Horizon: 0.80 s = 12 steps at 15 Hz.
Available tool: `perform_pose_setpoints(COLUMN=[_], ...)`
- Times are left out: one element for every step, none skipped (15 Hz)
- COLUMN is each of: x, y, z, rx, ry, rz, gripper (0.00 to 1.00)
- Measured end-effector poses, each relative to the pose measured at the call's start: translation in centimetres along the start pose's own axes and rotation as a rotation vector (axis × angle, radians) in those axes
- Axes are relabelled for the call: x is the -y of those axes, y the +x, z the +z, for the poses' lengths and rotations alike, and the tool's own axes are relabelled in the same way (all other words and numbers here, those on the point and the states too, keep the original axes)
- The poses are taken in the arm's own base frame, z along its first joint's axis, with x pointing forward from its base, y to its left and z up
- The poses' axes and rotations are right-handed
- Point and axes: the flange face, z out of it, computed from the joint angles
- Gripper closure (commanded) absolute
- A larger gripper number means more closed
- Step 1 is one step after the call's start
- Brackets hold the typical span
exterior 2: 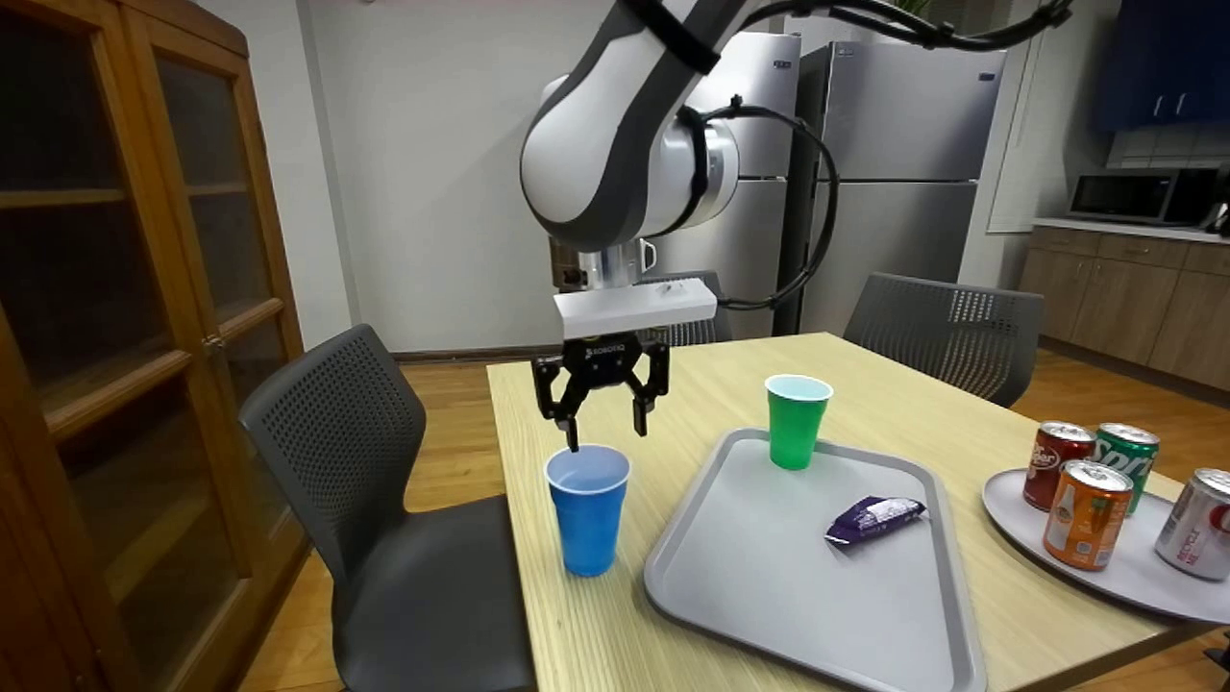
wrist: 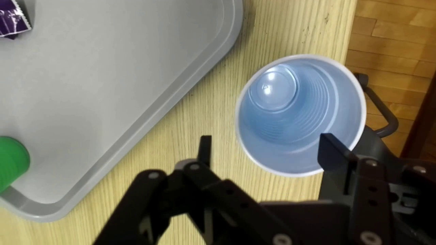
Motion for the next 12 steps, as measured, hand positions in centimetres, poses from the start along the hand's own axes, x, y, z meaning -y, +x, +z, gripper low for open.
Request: perform_pose_setpoints(x=[-0.2, -0.4, -0.7, -1.1, -1.6, -2.3, -3.0, -3.9, -4.8, -5.8, -6.8, -7.9], y=[0.1, 0.3, 0.3, 0.3, 0.3, 0.1, 0.0, -0.3, -0.5, -0.8, -1.1, -1.3], z=[-0.4, -0.9, -1.4, -1.8, -2.3, -2.7, -3.0, -3.3, -3.5, -3.7, -3.9, -4.1], rx=[-0.007, -0.014, -0.021, -0.026, -0.03, -0.031, -0.032, -0.031, -0.03, -0.03, -0.029, -0.027], ry=[0.001, 0.002, 0.003, 0.003, 0.002, 0.0, -0.003, -0.009, -0.018, -0.026, -0.035, -0.042], rz=[0.003, 0.007, 0.011, 0.015, 0.021, 0.026, 0.028, 0.029, 0.027, 0.023, 0.02, 0.019], gripper=[0.0, 0.0, 0.0, 0.0, 0.0, 0.0, 0.0, 0.0, 0.0, 0.0, 0.0, 0.0])
